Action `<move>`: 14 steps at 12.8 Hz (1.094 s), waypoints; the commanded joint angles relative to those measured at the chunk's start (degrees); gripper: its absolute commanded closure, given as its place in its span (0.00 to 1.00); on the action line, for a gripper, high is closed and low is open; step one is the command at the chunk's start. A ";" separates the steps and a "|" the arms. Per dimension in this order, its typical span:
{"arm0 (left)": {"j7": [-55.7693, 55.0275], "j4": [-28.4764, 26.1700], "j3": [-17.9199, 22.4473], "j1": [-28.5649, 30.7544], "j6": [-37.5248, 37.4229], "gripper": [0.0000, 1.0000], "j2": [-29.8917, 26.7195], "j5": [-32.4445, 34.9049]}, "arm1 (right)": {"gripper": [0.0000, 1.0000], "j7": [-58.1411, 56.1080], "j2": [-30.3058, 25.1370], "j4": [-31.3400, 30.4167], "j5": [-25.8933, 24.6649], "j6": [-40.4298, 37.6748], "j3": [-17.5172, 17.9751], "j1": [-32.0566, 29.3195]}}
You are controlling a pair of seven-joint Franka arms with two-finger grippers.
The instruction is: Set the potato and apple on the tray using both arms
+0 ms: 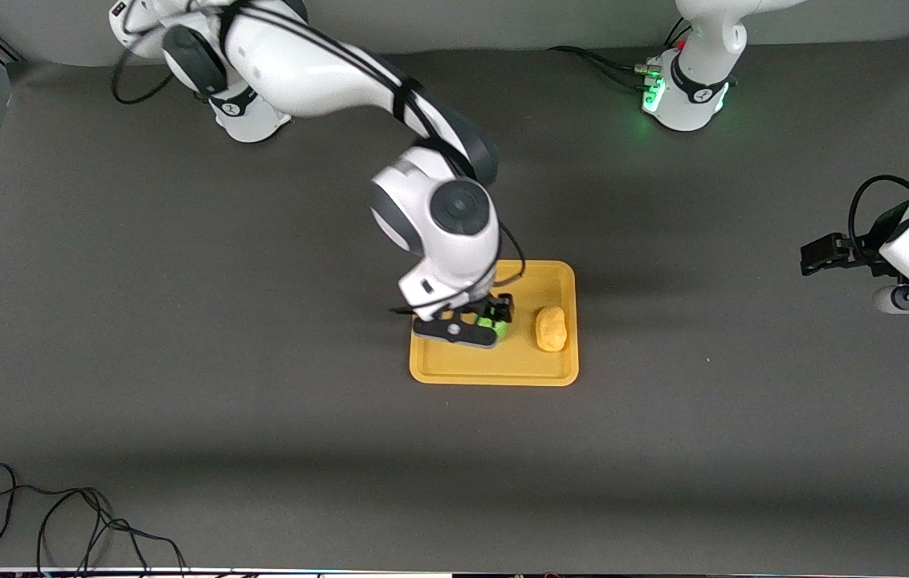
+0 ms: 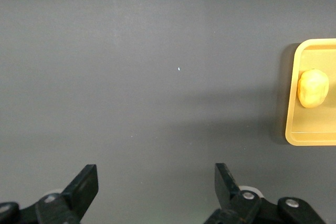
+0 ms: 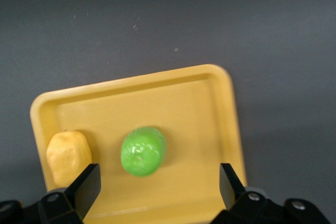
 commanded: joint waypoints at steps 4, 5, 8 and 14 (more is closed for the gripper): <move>2.88 -1.13 0.16 -0.15 0.53 0.01 -1.08 0.18 | 0.00 -17.23 -22.48 -13.08 -1.40 -15.07 -1.20 -7.42; 2.80 -1.04 0.16 -0.24 0.53 0.01 -0.91 0.10 | 0.00 -20.75 -26.35 -17.56 -1.31 -14.89 -1.20 -9.98; 2.80 -1.04 0.16 -0.24 0.62 0.01 -0.47 0.09 | 0.00 -31.74 -34.89 -26.72 -0.87 -13.67 -0.94 -18.67; 2.80 -0.95 0.16 -0.24 1.68 0.01 0.06 0.09 | 0.00 -47.84 -47.13 -44.23 2.03 -4.79 -0.50 -34.85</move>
